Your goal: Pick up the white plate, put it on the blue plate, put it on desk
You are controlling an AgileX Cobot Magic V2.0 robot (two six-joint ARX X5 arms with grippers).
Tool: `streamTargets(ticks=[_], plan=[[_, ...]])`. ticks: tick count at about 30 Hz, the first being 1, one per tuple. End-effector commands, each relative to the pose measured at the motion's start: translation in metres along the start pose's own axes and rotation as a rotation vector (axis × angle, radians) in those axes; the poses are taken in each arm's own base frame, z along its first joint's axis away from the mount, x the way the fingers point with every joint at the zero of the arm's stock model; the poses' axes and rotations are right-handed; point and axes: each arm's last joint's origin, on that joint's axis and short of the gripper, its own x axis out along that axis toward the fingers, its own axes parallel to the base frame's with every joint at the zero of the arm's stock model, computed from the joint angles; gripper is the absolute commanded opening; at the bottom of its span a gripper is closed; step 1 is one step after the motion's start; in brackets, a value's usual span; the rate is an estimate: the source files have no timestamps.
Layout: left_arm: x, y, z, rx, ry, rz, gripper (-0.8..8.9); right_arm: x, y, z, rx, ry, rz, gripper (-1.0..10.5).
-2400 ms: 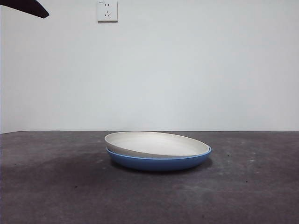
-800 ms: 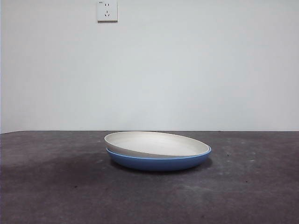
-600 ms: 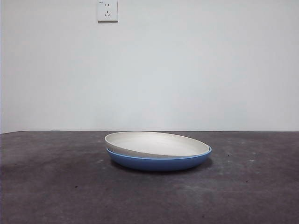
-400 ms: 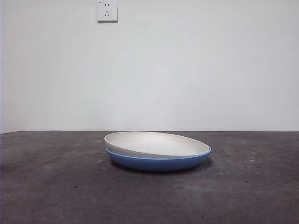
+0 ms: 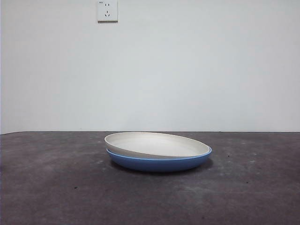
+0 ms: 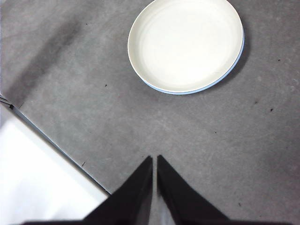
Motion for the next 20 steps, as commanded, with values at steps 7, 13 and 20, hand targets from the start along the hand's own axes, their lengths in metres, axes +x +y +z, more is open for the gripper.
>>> streamTargets(ticks=[7, 13, 20], plan=[[-0.003, -0.007, -0.06, -0.021, 0.081, 0.006, 0.1, -0.002, 0.002, 0.004, -0.024, -0.017, 0.007, 0.1], [-0.003, -0.009, -0.08, -0.039, 0.11, 0.004, 0.1, -0.002, 0.002, 0.004, -0.024, -0.017, 0.007, 0.1], [-0.005, -0.012, -0.097, -0.06, 0.18, -0.002, 0.1, -0.002, 0.002, 0.004, -0.024, -0.017, 0.007, 0.1]])
